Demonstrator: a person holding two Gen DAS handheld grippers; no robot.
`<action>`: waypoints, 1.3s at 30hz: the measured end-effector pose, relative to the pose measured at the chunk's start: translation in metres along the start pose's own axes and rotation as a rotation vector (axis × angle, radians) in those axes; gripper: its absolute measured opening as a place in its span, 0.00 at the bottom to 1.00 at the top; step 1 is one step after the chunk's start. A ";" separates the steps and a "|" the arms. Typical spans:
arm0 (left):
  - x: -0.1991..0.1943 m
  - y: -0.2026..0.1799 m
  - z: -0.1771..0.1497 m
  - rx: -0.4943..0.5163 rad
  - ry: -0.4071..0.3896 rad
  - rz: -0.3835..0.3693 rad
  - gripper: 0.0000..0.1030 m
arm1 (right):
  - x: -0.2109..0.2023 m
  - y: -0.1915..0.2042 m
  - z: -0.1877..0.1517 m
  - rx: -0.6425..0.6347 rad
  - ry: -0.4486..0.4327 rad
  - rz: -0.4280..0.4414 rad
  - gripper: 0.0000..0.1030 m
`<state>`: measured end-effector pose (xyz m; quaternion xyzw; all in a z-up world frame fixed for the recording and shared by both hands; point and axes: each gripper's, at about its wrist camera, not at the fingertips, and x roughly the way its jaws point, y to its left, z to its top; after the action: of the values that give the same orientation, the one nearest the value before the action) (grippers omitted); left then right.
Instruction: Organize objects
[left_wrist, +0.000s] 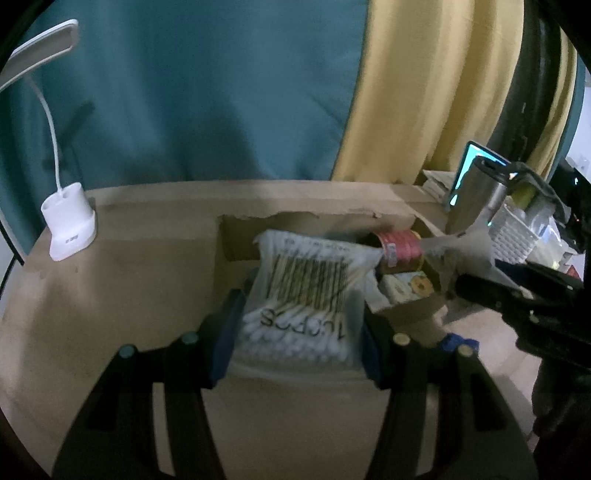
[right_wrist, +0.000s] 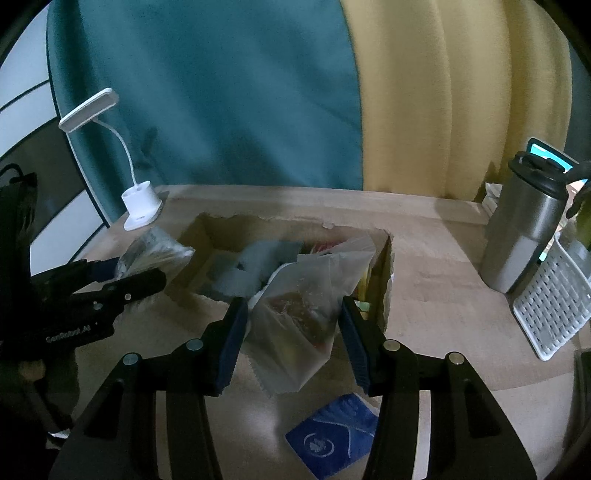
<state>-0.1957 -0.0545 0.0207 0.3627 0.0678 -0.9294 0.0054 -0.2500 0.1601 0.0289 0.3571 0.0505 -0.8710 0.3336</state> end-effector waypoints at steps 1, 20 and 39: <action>0.002 0.001 0.001 -0.002 0.000 0.002 0.56 | 0.002 0.000 0.001 0.000 0.001 0.000 0.52; 0.044 0.007 0.016 -0.002 0.028 0.043 0.56 | 0.036 -0.016 0.018 0.015 0.023 0.023 0.52; 0.085 -0.002 0.009 0.058 0.096 0.165 0.60 | 0.054 -0.022 0.022 0.014 0.032 0.041 0.52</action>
<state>-0.2643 -0.0504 -0.0295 0.4113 0.0108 -0.9089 0.0683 -0.3044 0.1404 0.0064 0.3741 0.0422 -0.8587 0.3478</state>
